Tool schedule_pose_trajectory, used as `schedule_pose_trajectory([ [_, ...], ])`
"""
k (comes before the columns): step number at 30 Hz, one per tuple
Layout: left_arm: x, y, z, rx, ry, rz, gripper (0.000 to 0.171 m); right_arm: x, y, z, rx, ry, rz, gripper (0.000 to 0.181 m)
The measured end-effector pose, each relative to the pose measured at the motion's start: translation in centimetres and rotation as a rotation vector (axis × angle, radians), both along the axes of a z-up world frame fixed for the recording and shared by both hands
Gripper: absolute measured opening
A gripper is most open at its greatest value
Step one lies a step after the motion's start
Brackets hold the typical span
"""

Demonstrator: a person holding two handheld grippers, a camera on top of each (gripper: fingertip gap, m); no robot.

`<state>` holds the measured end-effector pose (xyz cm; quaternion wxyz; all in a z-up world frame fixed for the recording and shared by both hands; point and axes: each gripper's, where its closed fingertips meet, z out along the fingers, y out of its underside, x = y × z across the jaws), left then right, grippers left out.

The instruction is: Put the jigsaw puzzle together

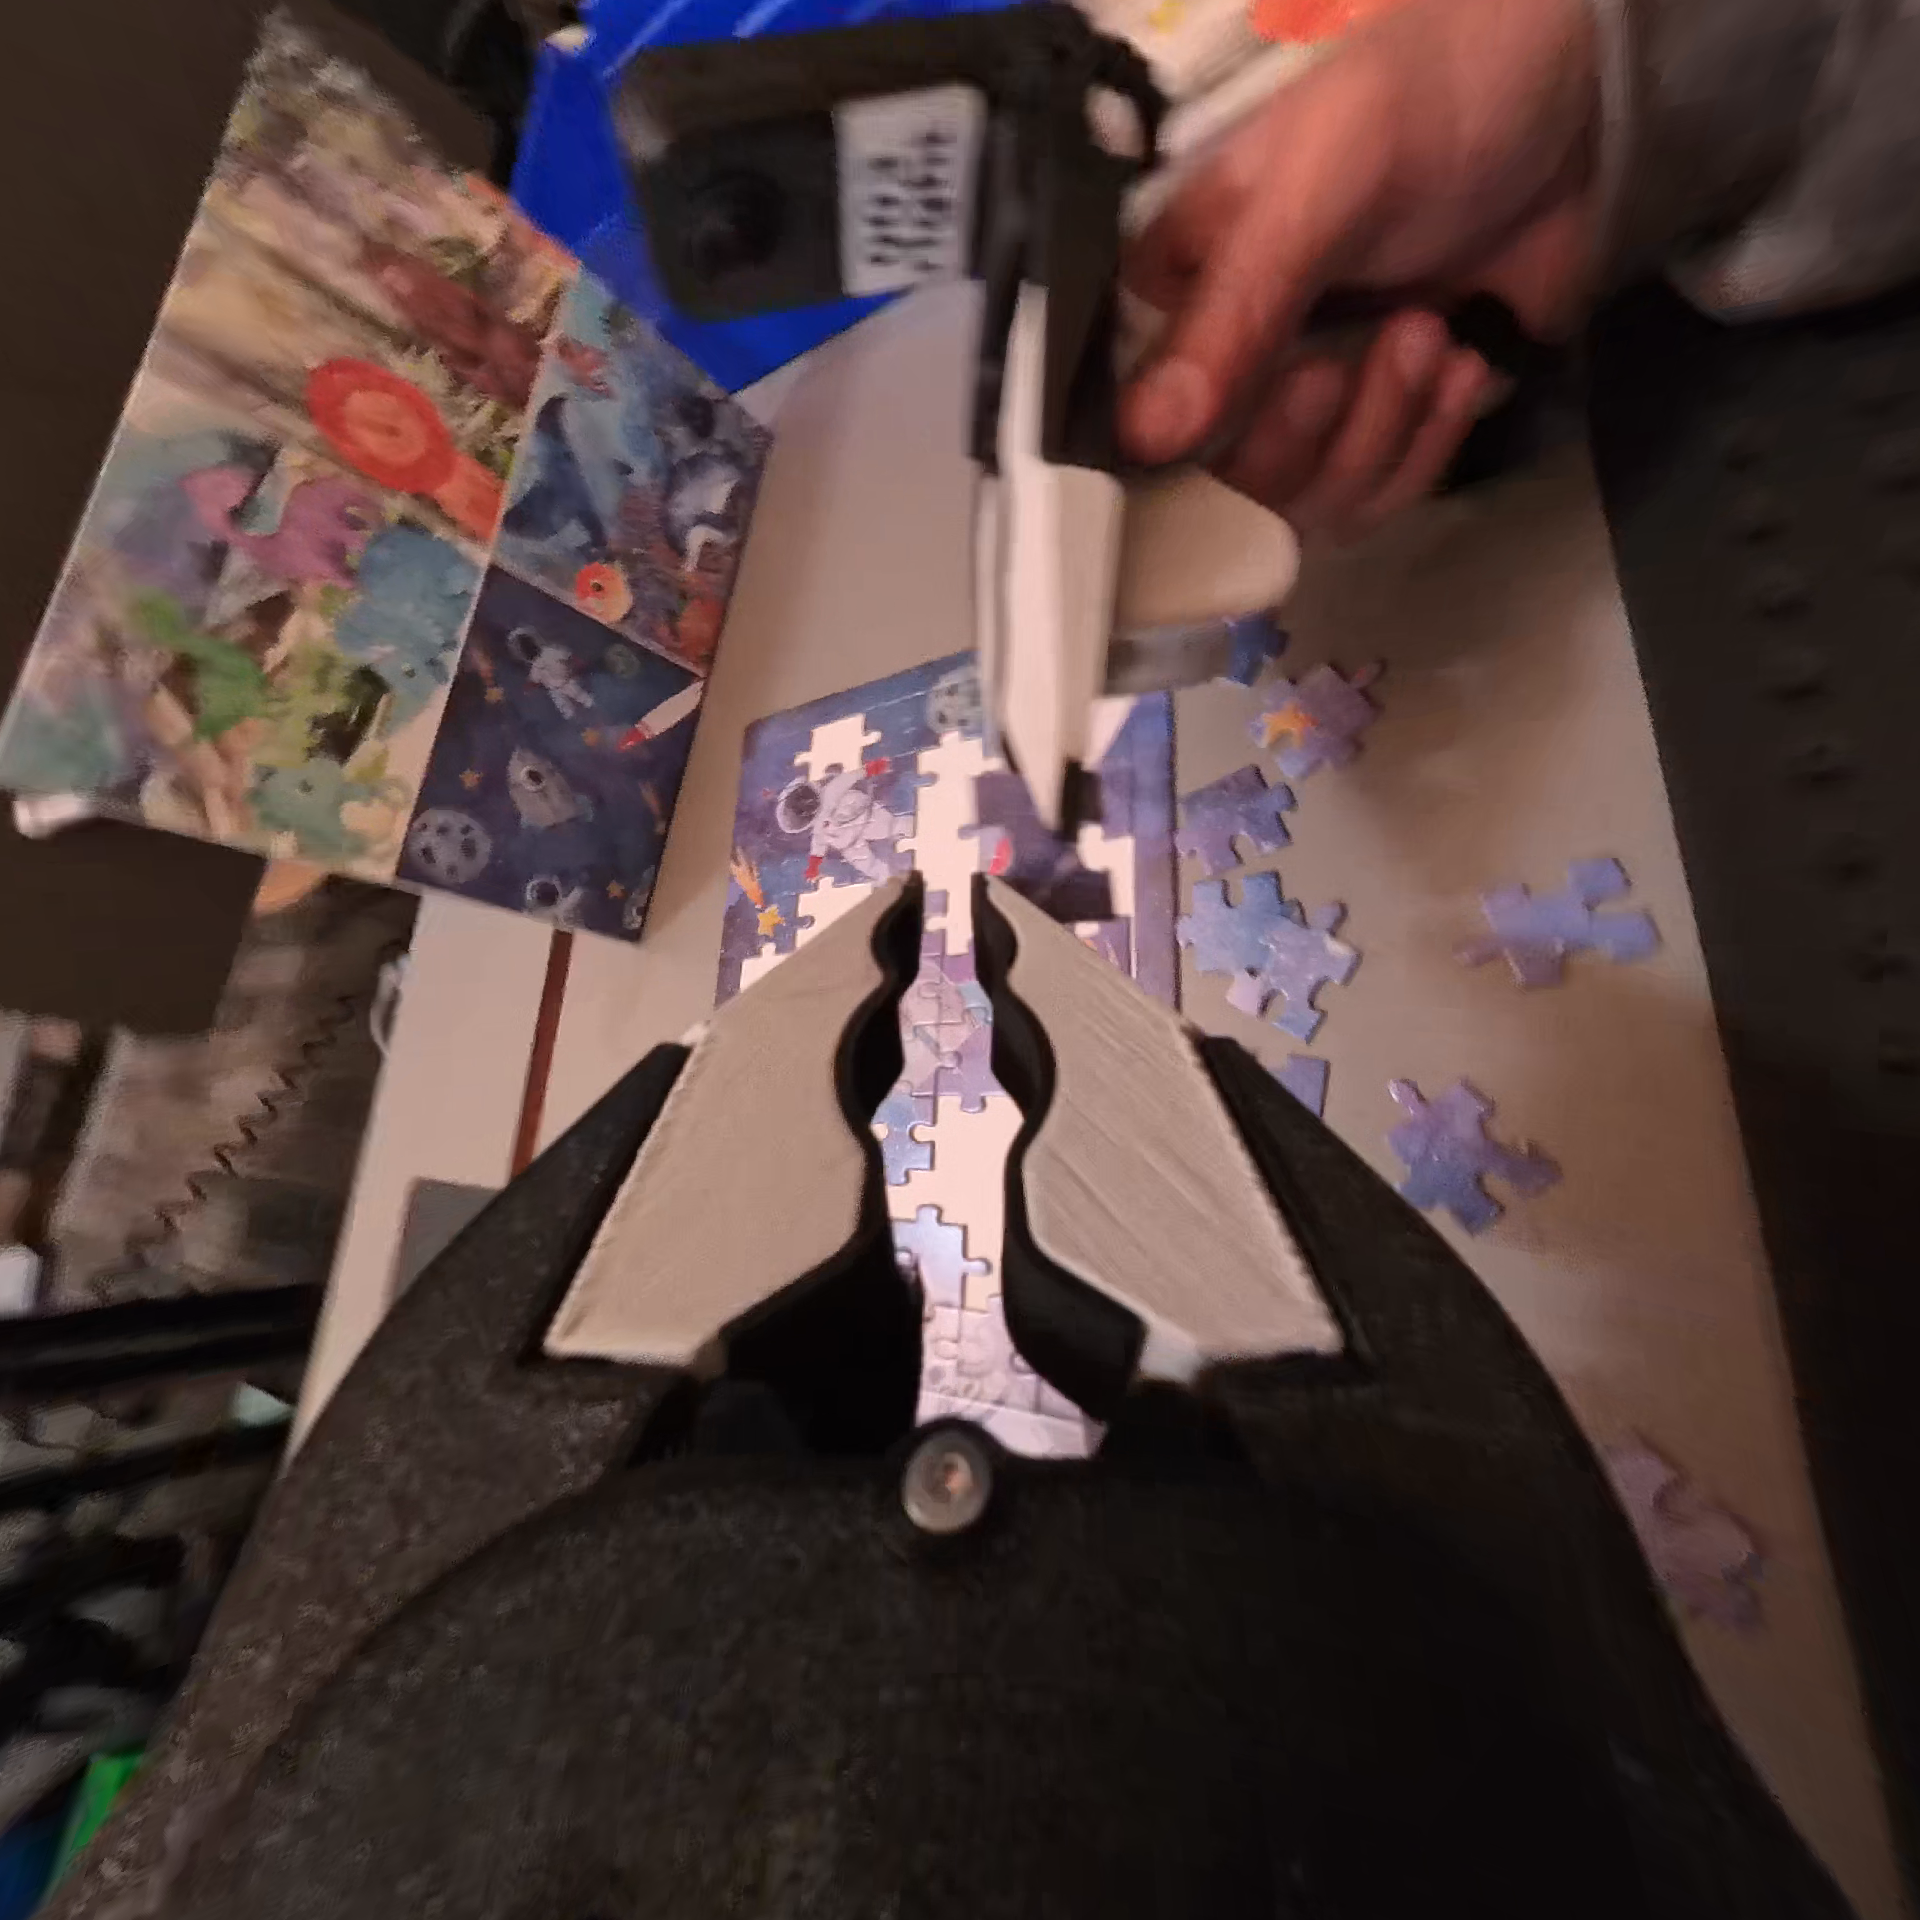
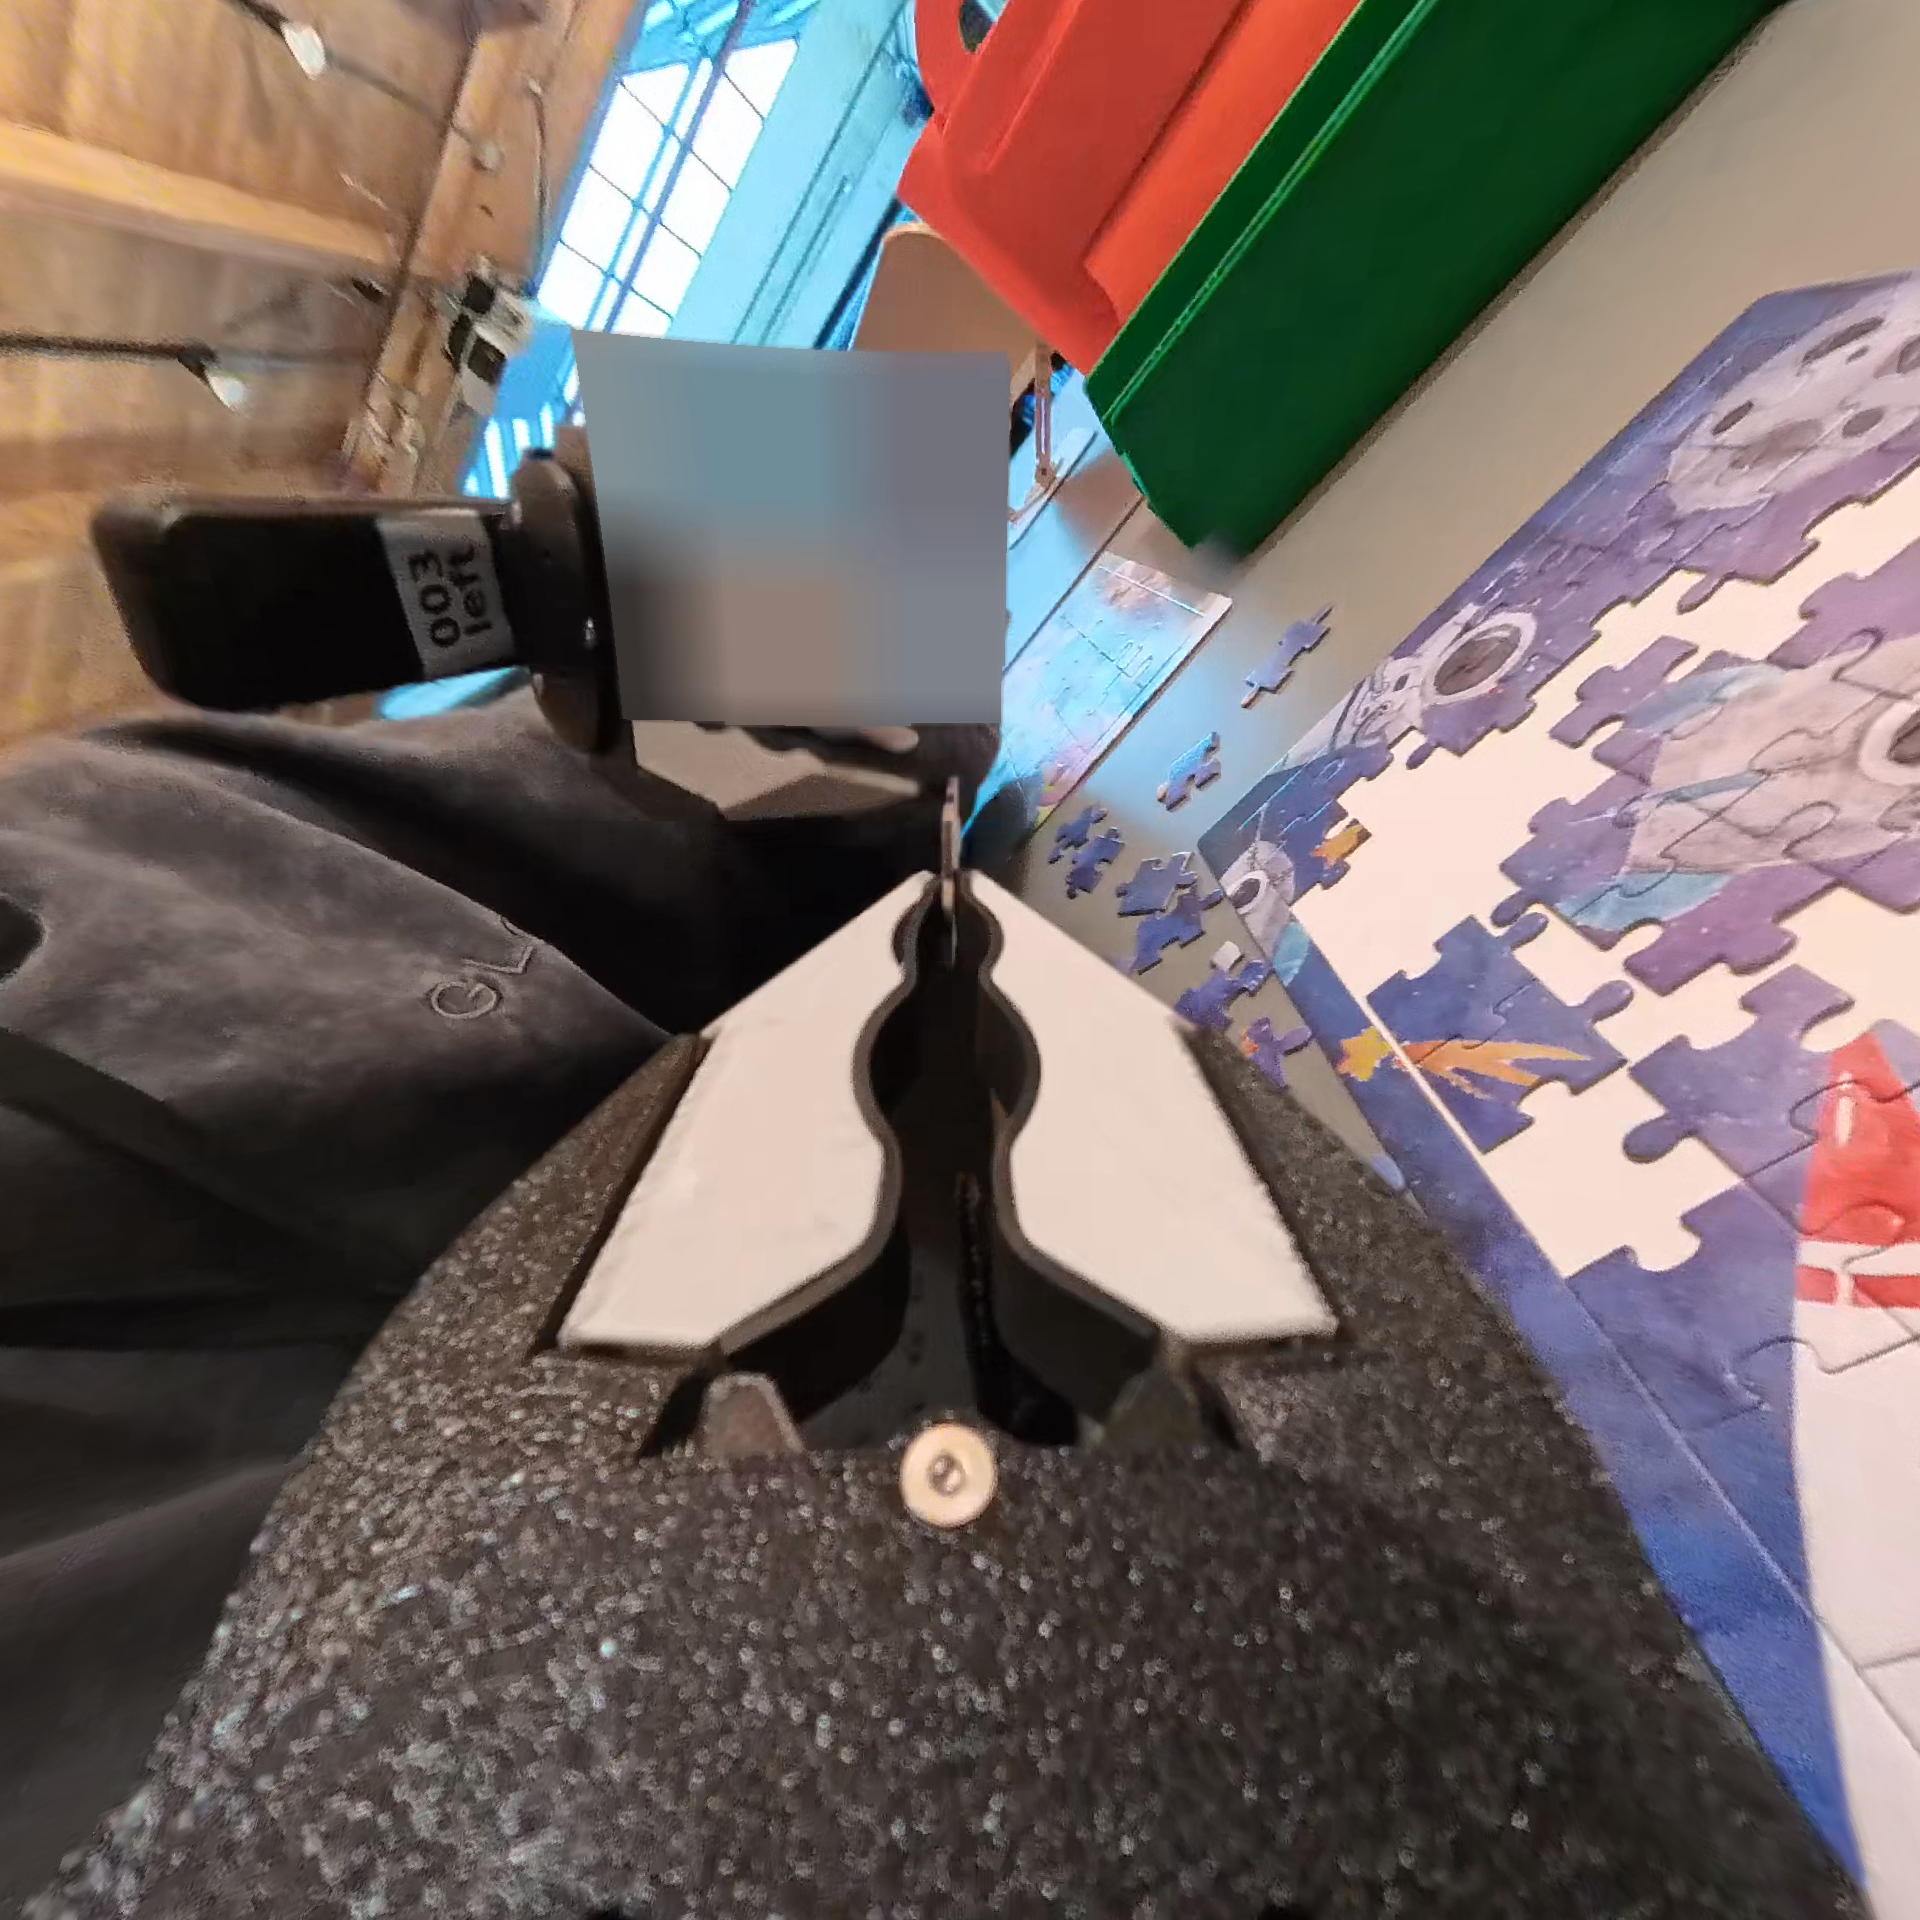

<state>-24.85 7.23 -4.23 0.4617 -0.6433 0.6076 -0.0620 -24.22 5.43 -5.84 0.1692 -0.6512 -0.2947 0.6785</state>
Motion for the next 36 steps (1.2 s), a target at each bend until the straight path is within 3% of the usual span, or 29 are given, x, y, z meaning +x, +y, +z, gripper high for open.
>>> schedule_pose_trajectory([
  [2,-0.5,1.3,0.3,-0.142,-0.138,0.119,0.01,-0.1,0.3,-0.5,-0.032,-0.001,-0.021,0.002],
  [5,-0.5,0.7,0.2,-0.534,-0.43,0.19,0.017,1.1,1.6,0.4,-0.061,0.06,-0.085,0.001],
  [9,1.7,-2.3,0.2,-0.967,-0.719,0.076,0.023,2.0,1.5,2.0,-0.05,0.154,-0.103,0.002],
  [12,2.7,-2.3,1.0,-1.046,-0.833,0.037,0.022,1.8,0.9,2.1,-0.022,0.151,-0.084,0.002],
  [14,2.7,-1.7,0.7,-1.016,-0.8,0.049,0.001,1.9,0.8,2.4,-0.012,0.164,-0.084,0.001],
  [29,3.9,1.2,0.4,-1.12,-0.579,0.024,0.001,3.3,2.3,0.7,-0.073,0.125,-0.172,0.006],
  [31,3.2,3.4,-0.4,-1.093,-0.532,0.095,0.001,4.2,4.7,-0.9,-0.072,0.032,-0.307,0.033],
  [33,1.9,6.5,-2.1,-1.067,-0.46,0.214,0.001,6.3,7.1,-2.5,-0.04,-0.068,-0.474,0.031],
  [36,0.8,9.7,-5.4,-1.097,-0.307,0.308,0.001,8.7,8.6,-1.7,-0.013,-0.043,-0.605,0.029],
])
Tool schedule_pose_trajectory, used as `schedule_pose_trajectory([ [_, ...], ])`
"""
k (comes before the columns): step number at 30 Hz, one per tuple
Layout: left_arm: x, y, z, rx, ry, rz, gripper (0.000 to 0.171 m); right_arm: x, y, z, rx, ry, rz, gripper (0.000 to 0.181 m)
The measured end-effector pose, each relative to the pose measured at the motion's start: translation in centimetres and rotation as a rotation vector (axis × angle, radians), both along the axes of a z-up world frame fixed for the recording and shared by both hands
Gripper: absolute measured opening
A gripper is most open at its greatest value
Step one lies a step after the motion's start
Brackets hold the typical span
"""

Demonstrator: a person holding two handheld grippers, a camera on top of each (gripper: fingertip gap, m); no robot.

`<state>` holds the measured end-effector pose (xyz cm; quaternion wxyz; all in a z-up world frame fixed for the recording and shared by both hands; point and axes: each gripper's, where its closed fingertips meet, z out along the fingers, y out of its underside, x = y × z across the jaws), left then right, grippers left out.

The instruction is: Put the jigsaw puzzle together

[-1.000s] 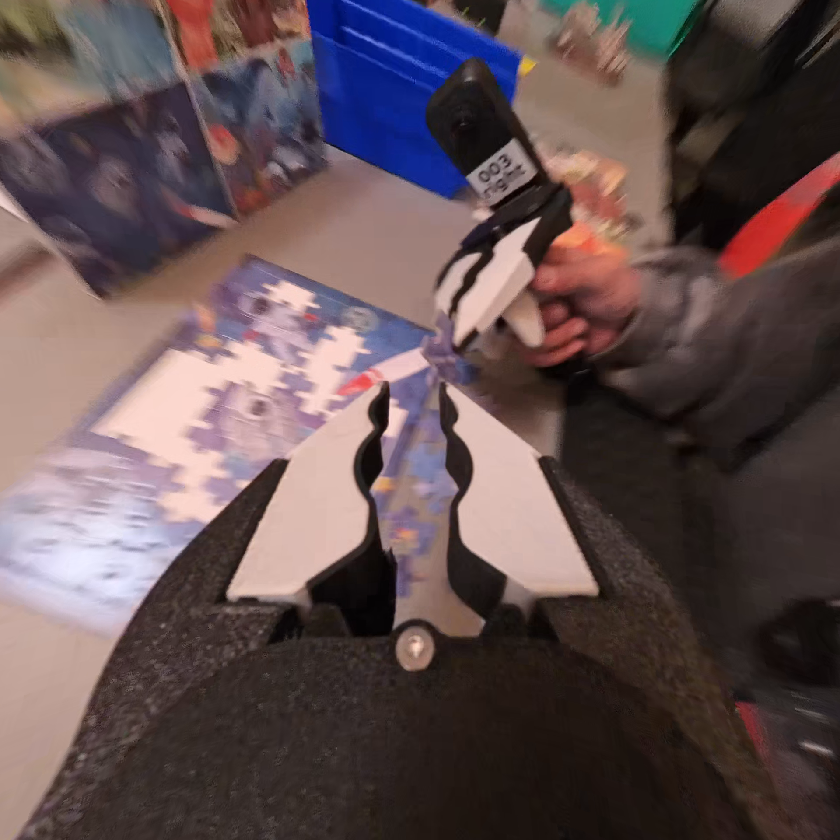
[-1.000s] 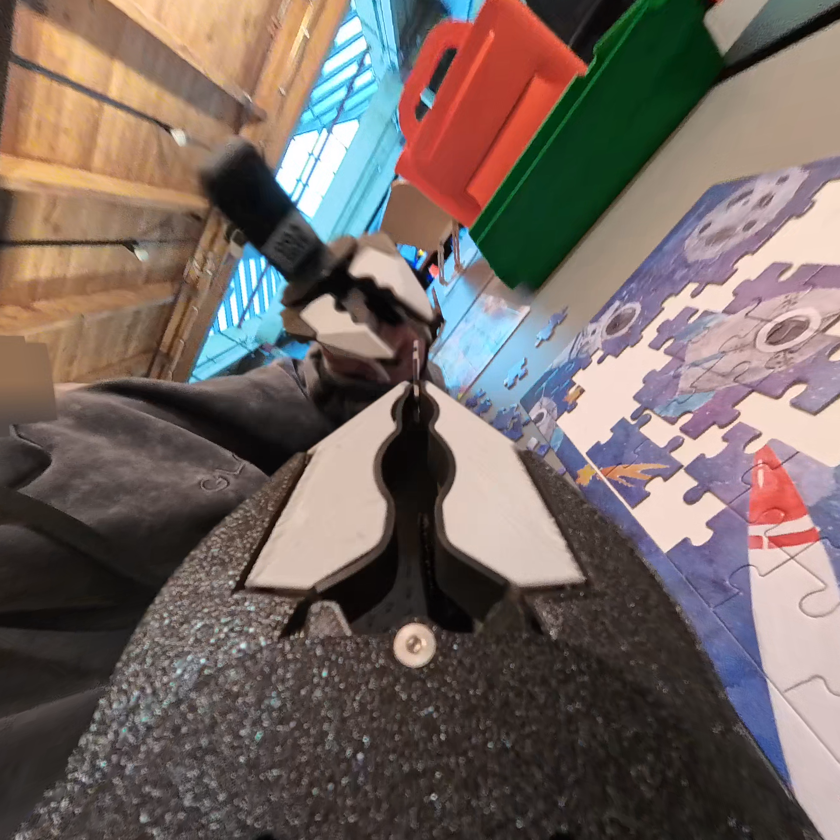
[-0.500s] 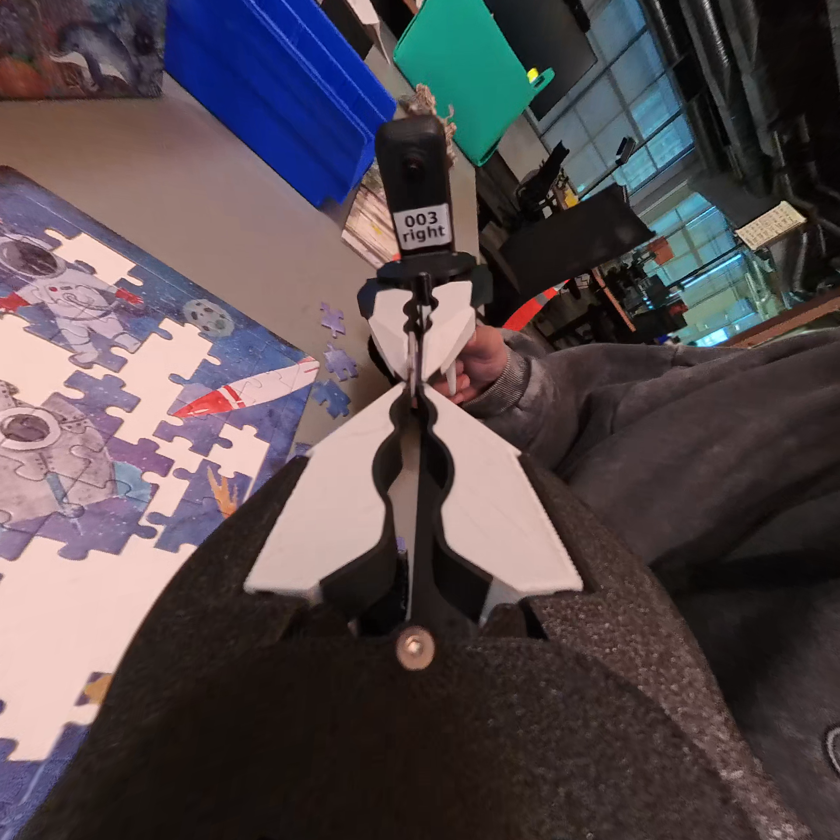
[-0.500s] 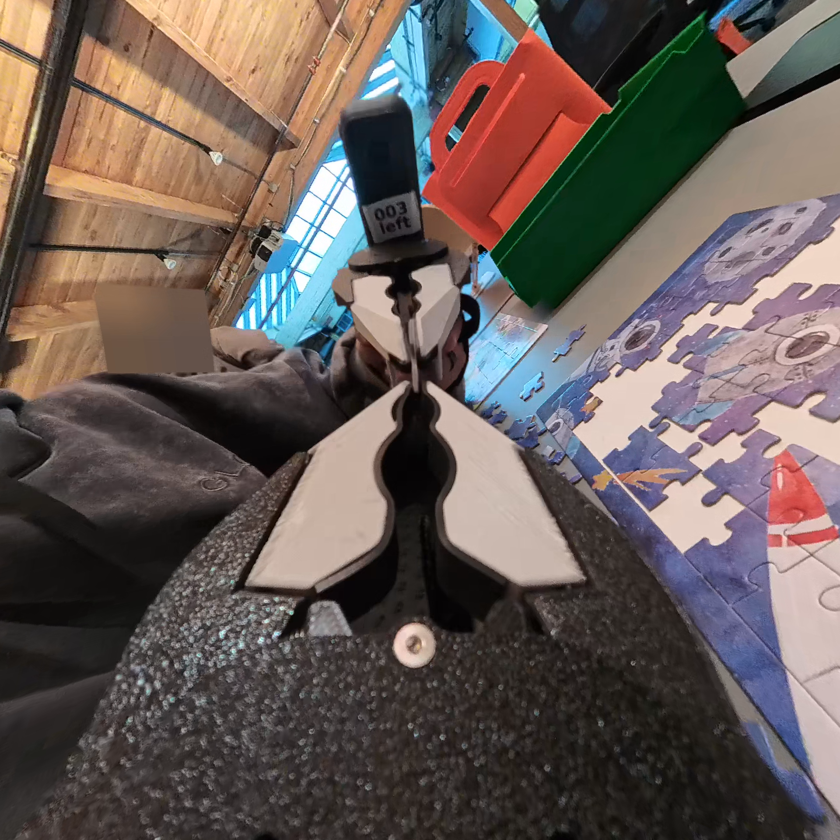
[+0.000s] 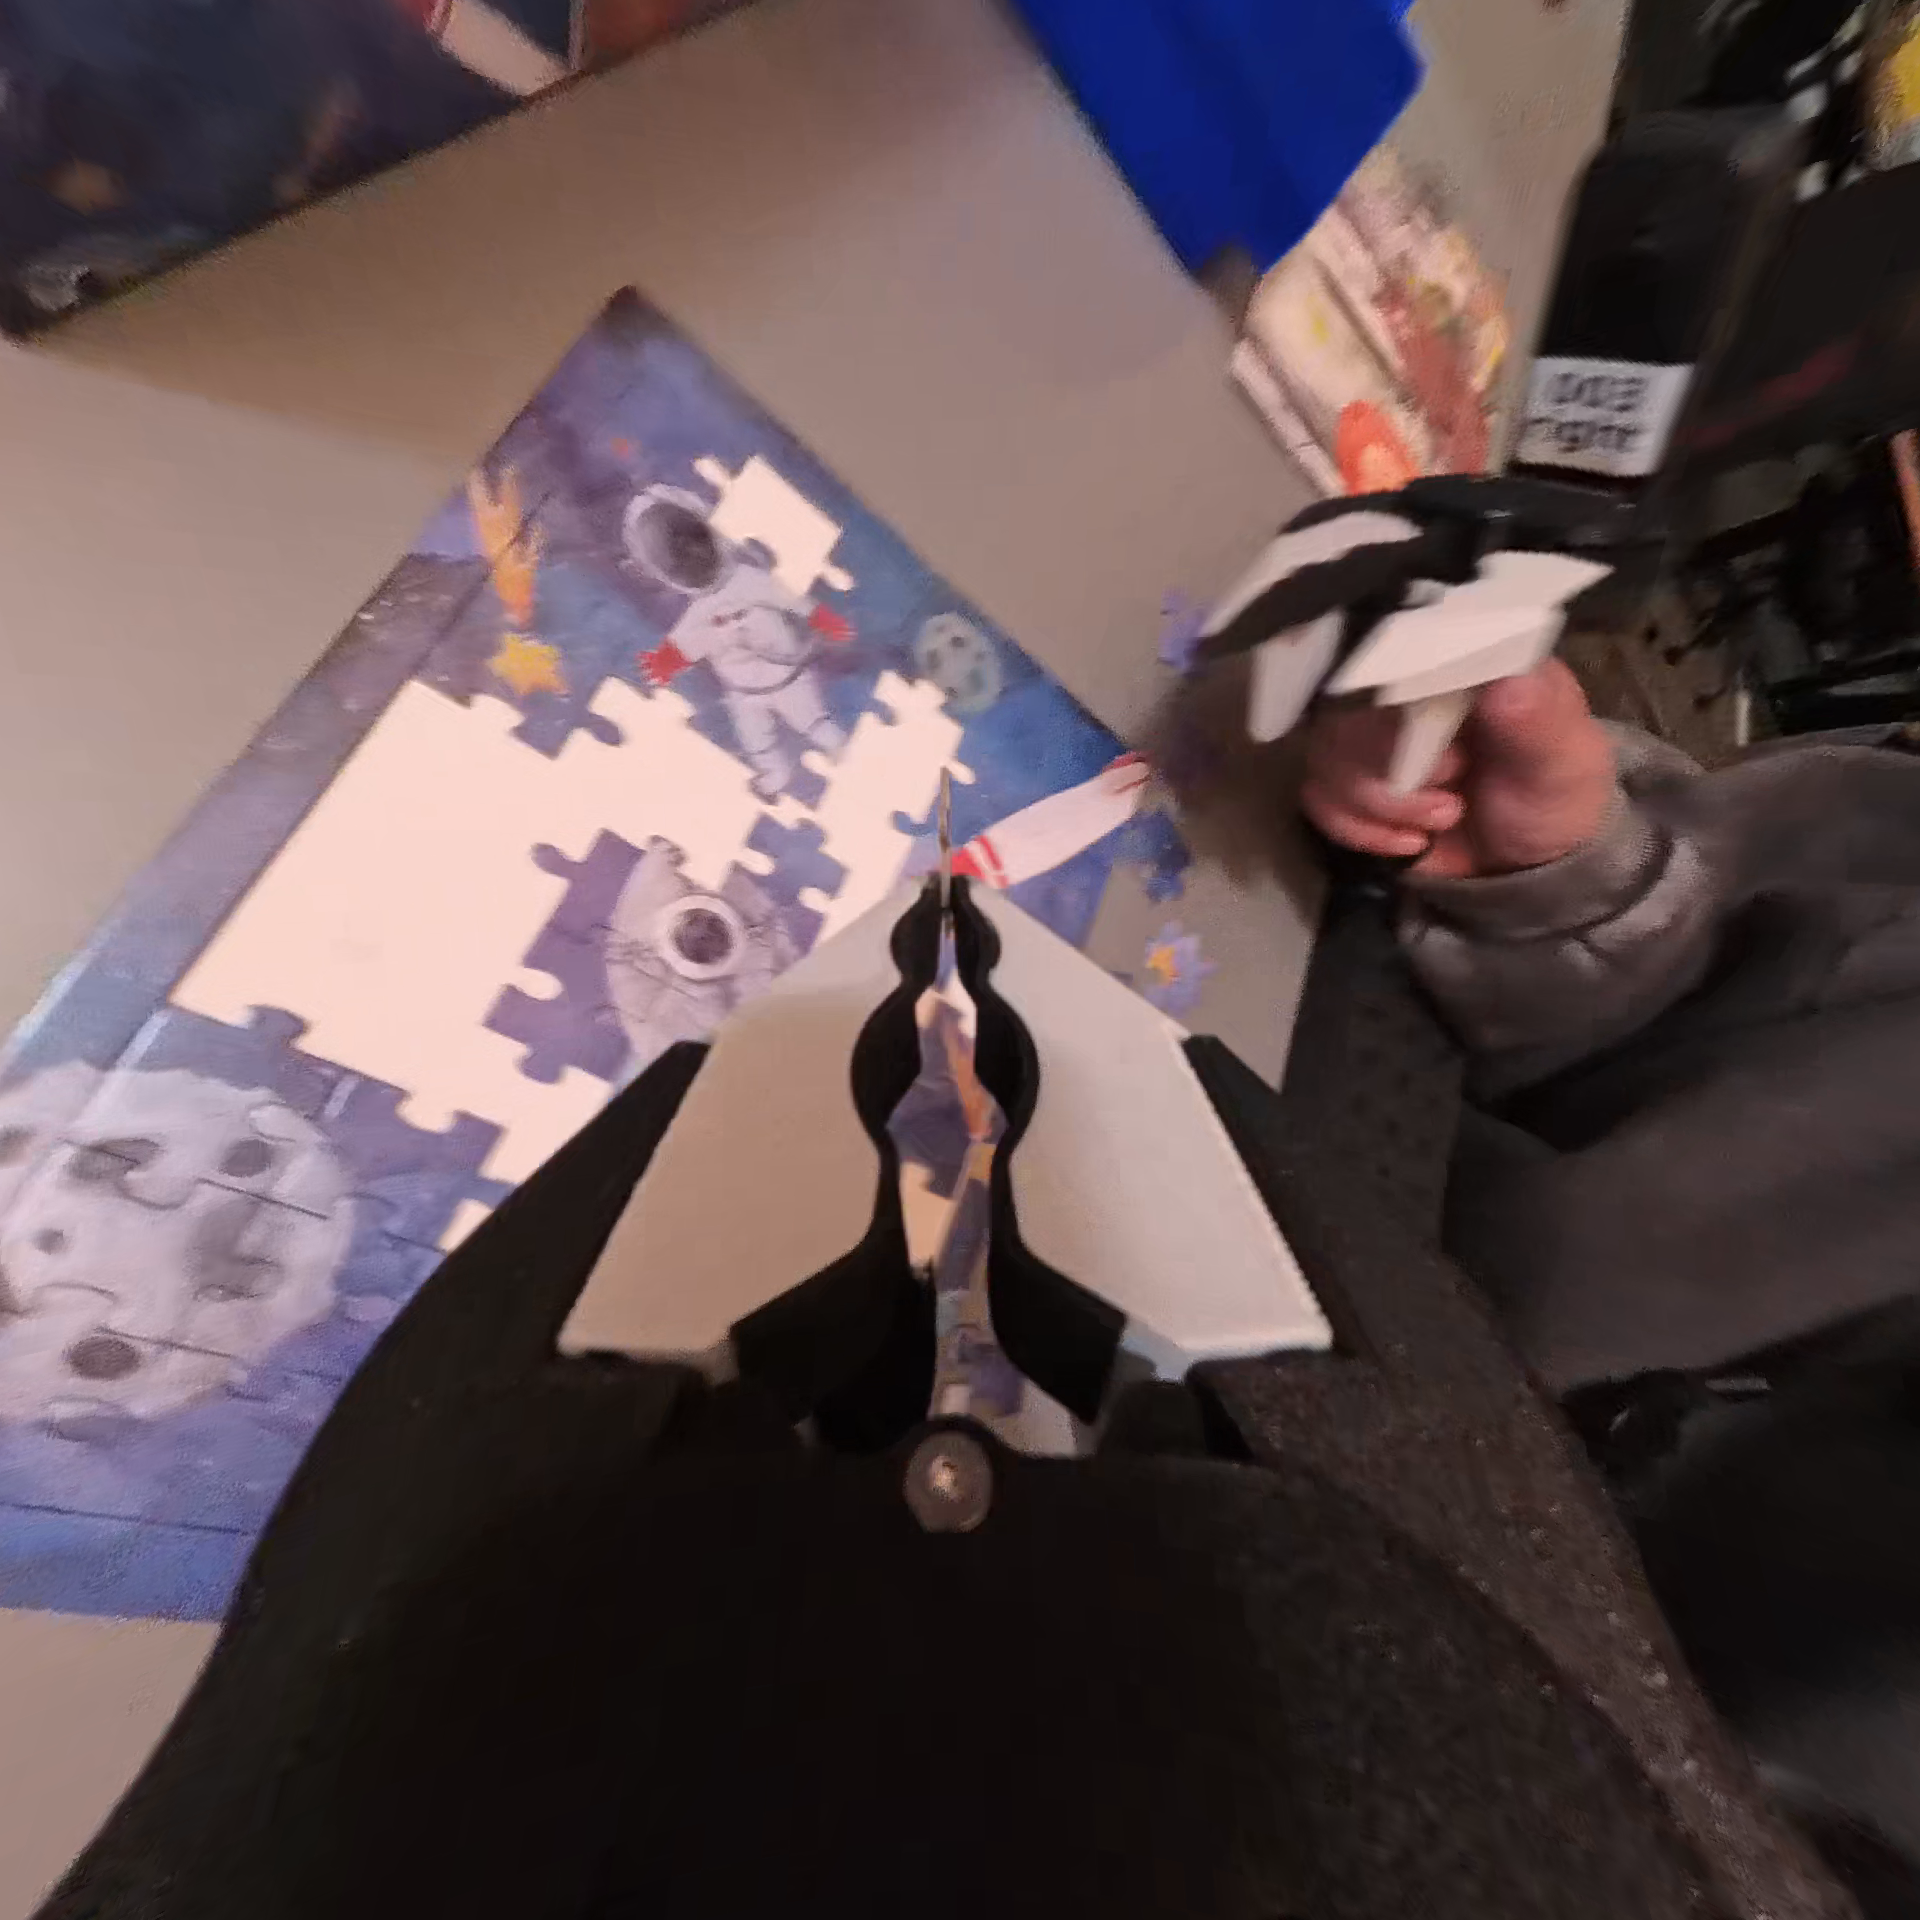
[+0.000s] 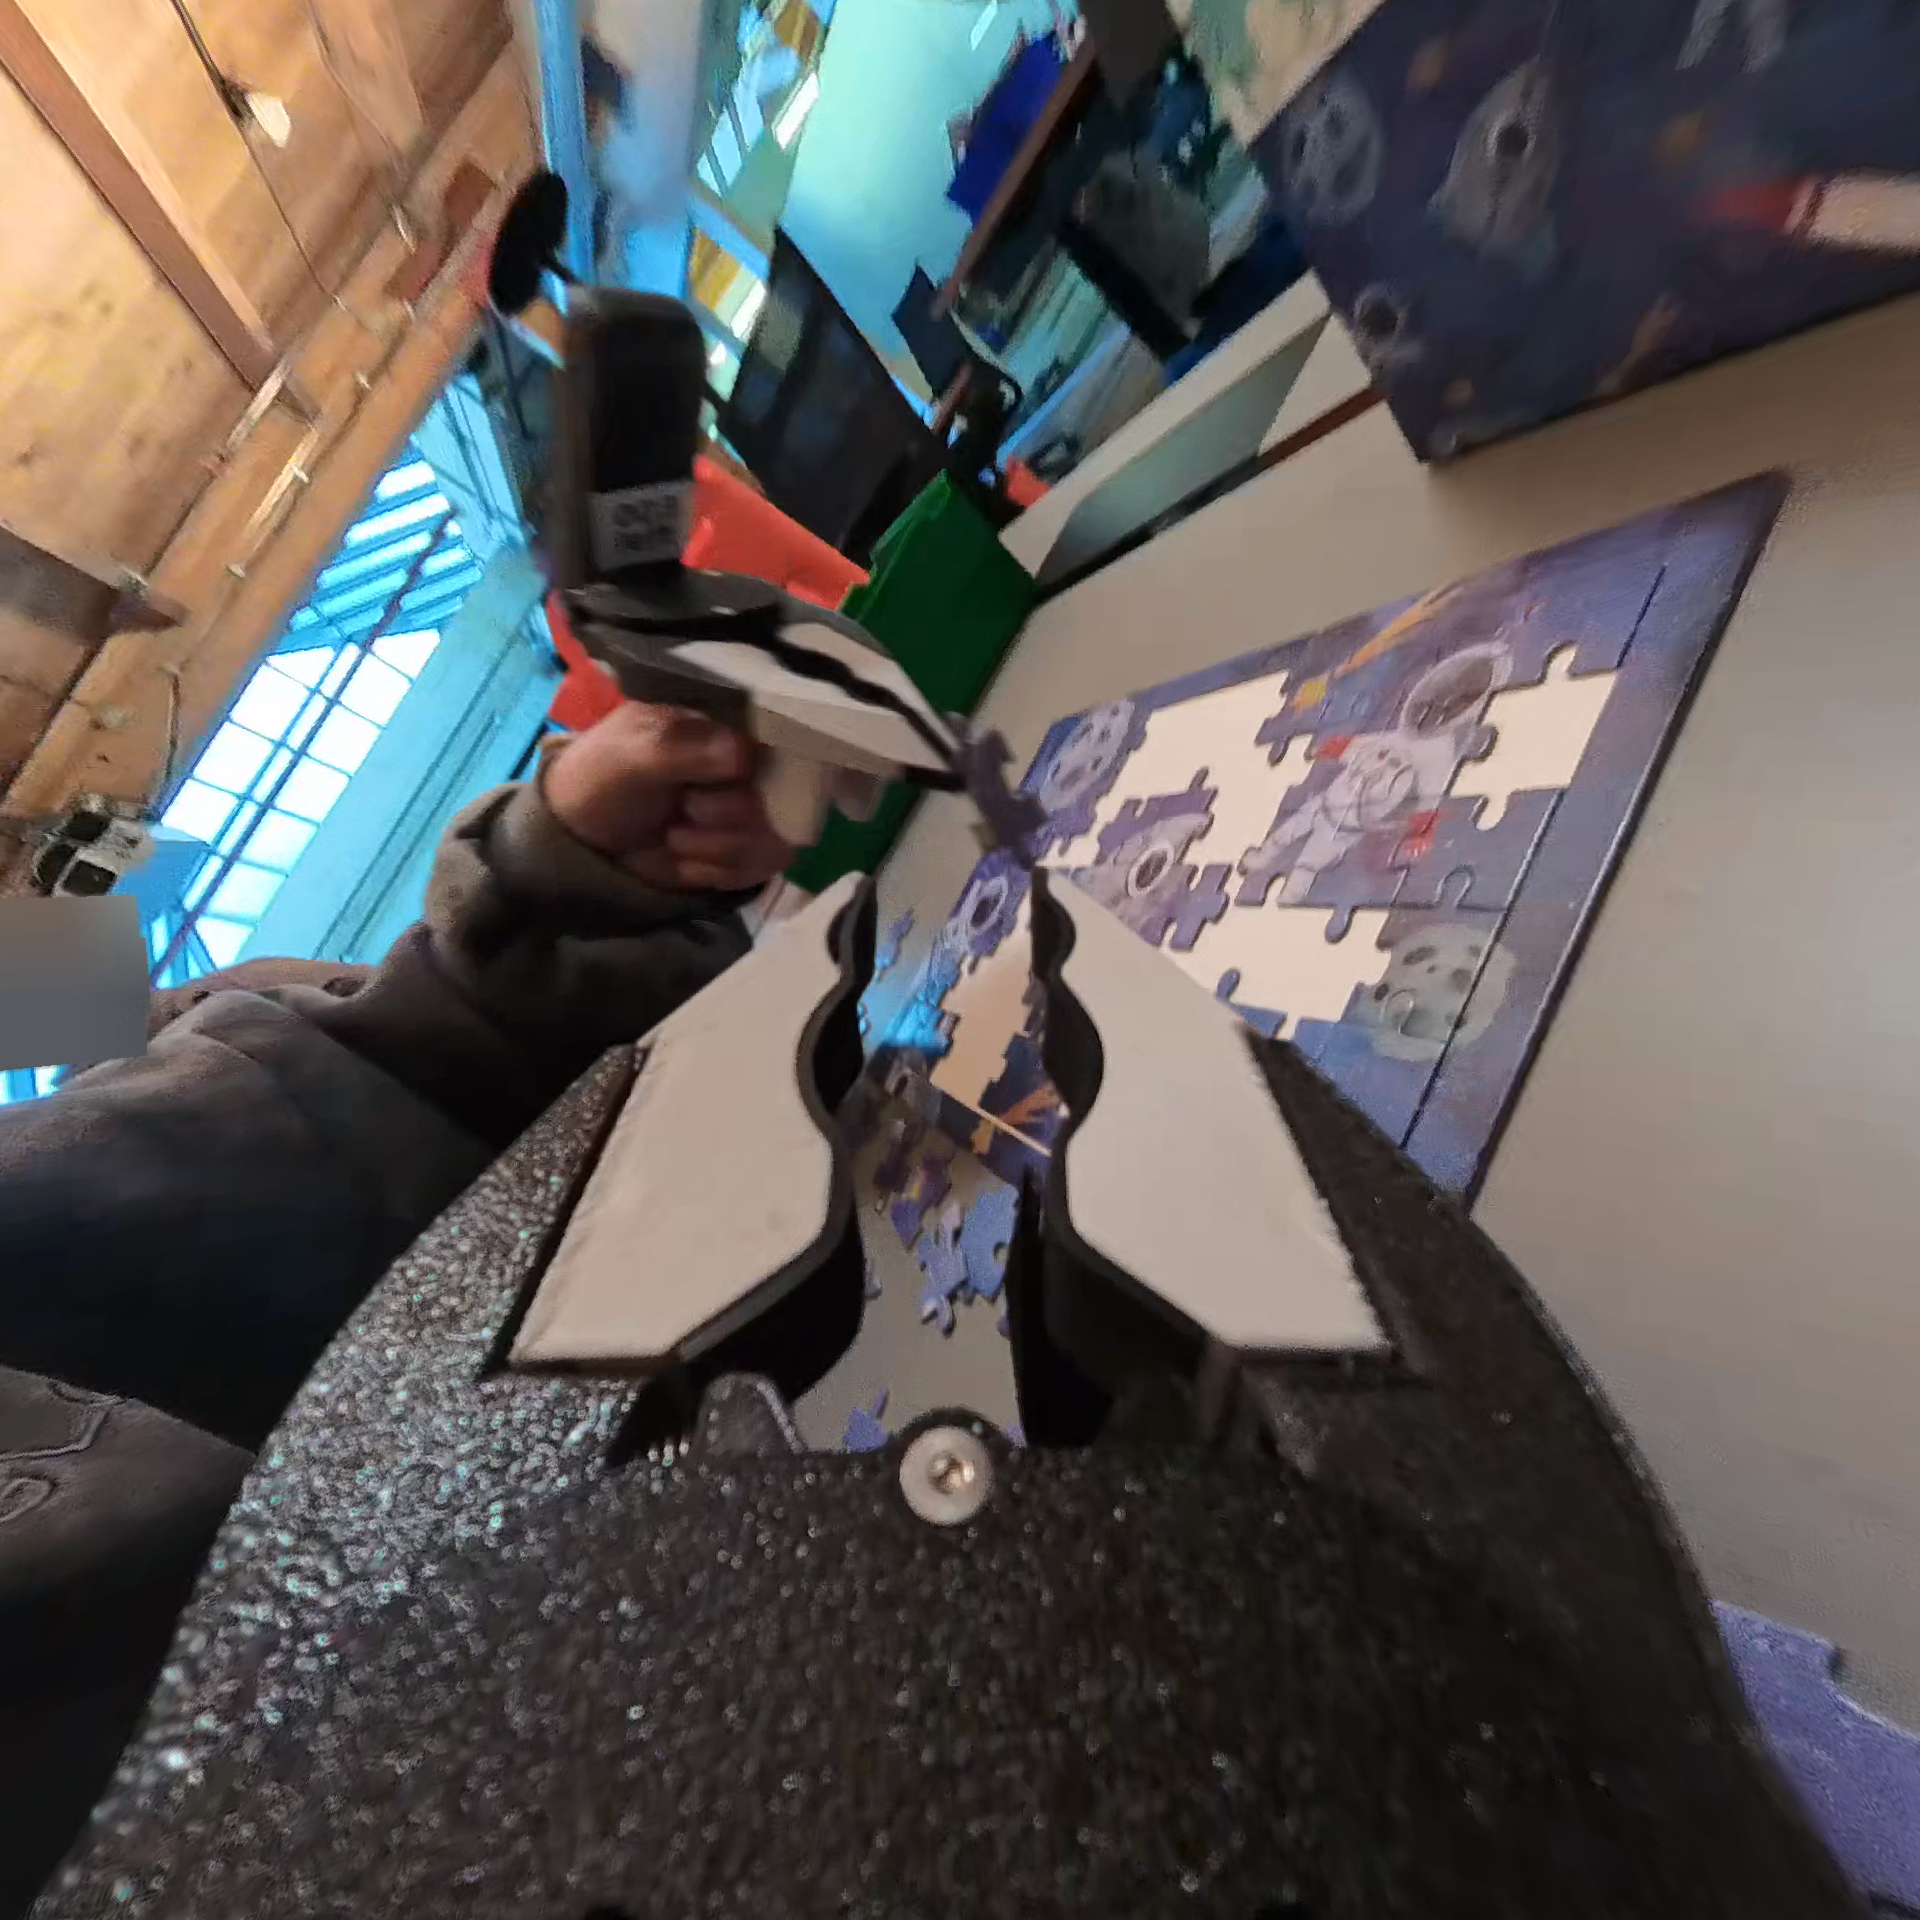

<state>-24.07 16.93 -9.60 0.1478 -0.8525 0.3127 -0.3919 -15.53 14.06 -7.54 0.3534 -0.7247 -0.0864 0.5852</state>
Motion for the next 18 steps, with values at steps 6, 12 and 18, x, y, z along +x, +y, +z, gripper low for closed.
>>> schedule_pose_trajectory([
  [6,0.5,2.5,-3.8,-0.13,0.079,-0.135,0.001,0.6,0.0,0.4,0.028,0.005,-0.02,0.026],
  [12,1.2,3.0,-4.0,-0.187,0.06,-0.285,0.001,0.1,-0.2,0.2,0.007,0.016,0.011,0.025],
  [18,0.5,3.2,-4.5,-0.252,0.05,-0.33,0.001,0.2,-0.1,0.0,-0.047,0.076,0.022,0.026],
])
